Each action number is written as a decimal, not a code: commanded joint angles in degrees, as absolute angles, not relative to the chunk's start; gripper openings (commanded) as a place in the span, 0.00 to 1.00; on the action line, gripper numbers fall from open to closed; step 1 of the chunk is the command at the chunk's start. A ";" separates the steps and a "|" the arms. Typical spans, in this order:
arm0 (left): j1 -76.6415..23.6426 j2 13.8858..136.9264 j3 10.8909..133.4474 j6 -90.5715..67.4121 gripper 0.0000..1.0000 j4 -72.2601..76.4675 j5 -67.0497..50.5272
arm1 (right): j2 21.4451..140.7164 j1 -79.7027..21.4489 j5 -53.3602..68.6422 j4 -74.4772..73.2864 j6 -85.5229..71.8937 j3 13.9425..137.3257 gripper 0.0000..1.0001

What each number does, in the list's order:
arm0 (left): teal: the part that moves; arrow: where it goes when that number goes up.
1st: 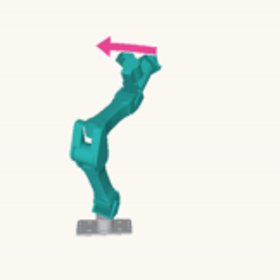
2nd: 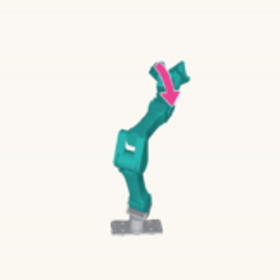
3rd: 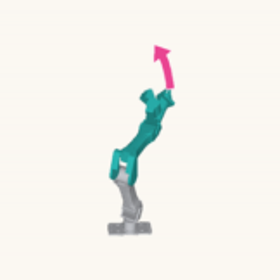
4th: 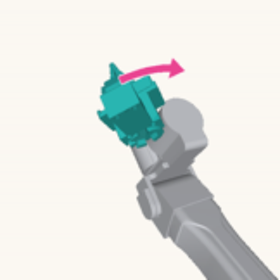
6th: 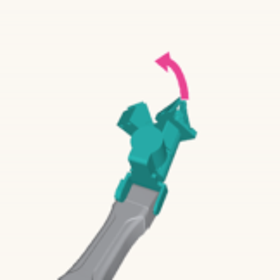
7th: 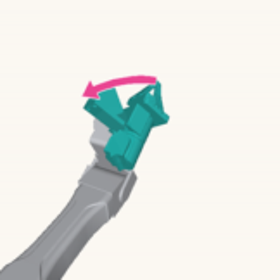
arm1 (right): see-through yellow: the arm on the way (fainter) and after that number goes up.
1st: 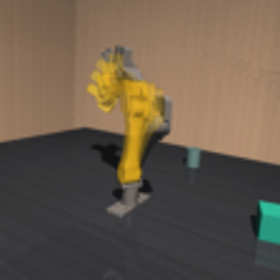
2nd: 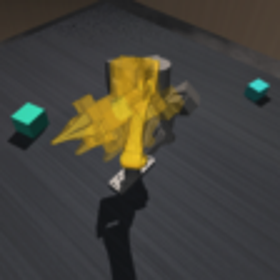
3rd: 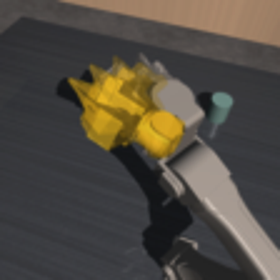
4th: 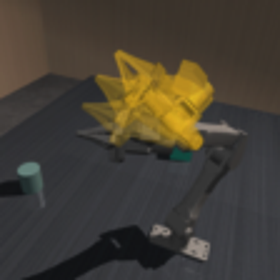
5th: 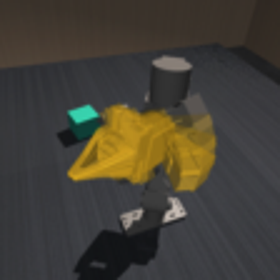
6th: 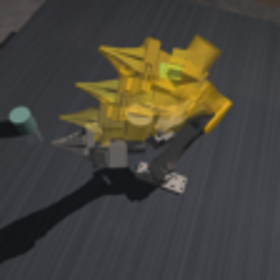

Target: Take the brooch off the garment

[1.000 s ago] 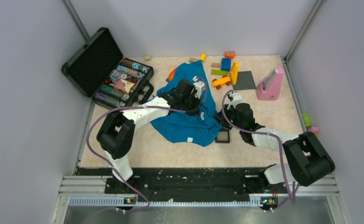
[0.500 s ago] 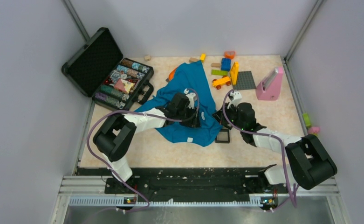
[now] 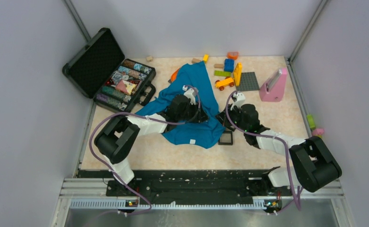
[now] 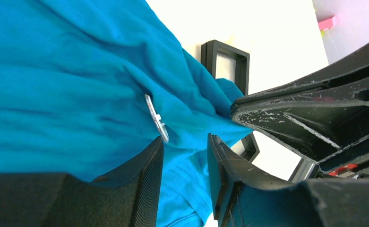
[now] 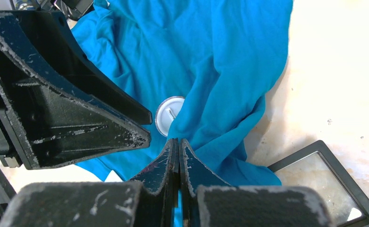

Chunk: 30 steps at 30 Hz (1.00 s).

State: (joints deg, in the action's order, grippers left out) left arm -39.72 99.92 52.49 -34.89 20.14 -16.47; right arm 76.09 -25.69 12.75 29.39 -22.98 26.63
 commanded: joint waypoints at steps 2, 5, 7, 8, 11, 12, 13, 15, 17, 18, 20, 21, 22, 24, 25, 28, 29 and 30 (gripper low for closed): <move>-38.76 101.45 54.05 -37.21 0.41 23.90 -14.10 | 74.45 -25.37 12.89 32.67 -22.45 26.29 0.00; -38.26 102.13 54.03 -37.69 0.38 24.28 -14.77 | 74.42 -25.34 12.79 32.72 -22.47 26.28 0.00; -38.24 102.38 54.11 -37.78 0.37 23.92 -15.05 | 74.49 -25.32 12.79 32.71 -22.56 26.29 0.00; -38.23 102.35 53.95 -37.98 0.37 23.69 -14.81 | 74.53 -25.31 12.75 32.77 -22.56 26.28 0.00; -38.23 102.22 53.10 -38.45 0.37 23.67 -14.03 | 74.79 -25.37 12.76 32.46 -22.53 26.55 0.00; -38.25 102.33 52.93 -38.60 0.36 23.96 -14.25 | 74.81 -25.34 12.76 32.42 -22.51 26.61 0.00; -38.25 102.51 52.88 -38.72 0.36 24.11 -14.48 | 74.79 -25.32 12.75 32.40 -22.50 26.63 0.00; -38.25 103.14 53.18 -38.81 0.35 24.18 -14.78 | 74.79 -25.32 12.74 32.52 -22.54 26.61 0.00; -38.28 103.79 53.99 -38.71 0.33 23.86 -15.42 | 74.97 -25.39 12.74 32.45 -22.54 26.55 0.00; -38.24 104.10 54.47 -38.74 0.33 23.56 -15.79 | 75.07 -25.34 12.74 32.47 -22.55 26.56 0.00; -38.24 104.77 55.09 -38.78 0.30 23.33 -16.14 | 75.13 -25.33 12.79 32.38 -22.51 26.64 0.00; -38.23 104.95 55.23 -38.84 0.28 23.17 -16.12 | 75.14 -25.33 12.75 32.42 -22.53 26.65 0.00; -38.23 105.02 55.34 -38.91 0.27 22.86 -16.10 | 75.15 -25.36 12.67 32.39 -22.56 26.66 0.00; -38.29 104.99 55.26 -38.92 0.27 22.38 -15.96 | 75.21 -25.31 12.62 32.20 -22.51 26.73 0.00; -38.26 104.90 55.18 -38.93 0.28 22.25 -15.83 | 75.27 -25.31 12.58 32.24 -22.55 26.76 0.00; -38.25 104.85 55.01 -38.55 0.25 22.31 -15.82 | 75.44 -25.34 12.65 32.26 -22.63 26.84 0.00; -38.25 104.93 55.08 -38.24 0.19 22.27 -15.86 | 75.49 -25.37 12.71 32.21 -22.62 26.83 0.00; -38.26 105.02 55.28 -37.66 0.13 22.15 -16.06 | 75.52 -25.32 12.69 32.11 -22.62 26.85 0.00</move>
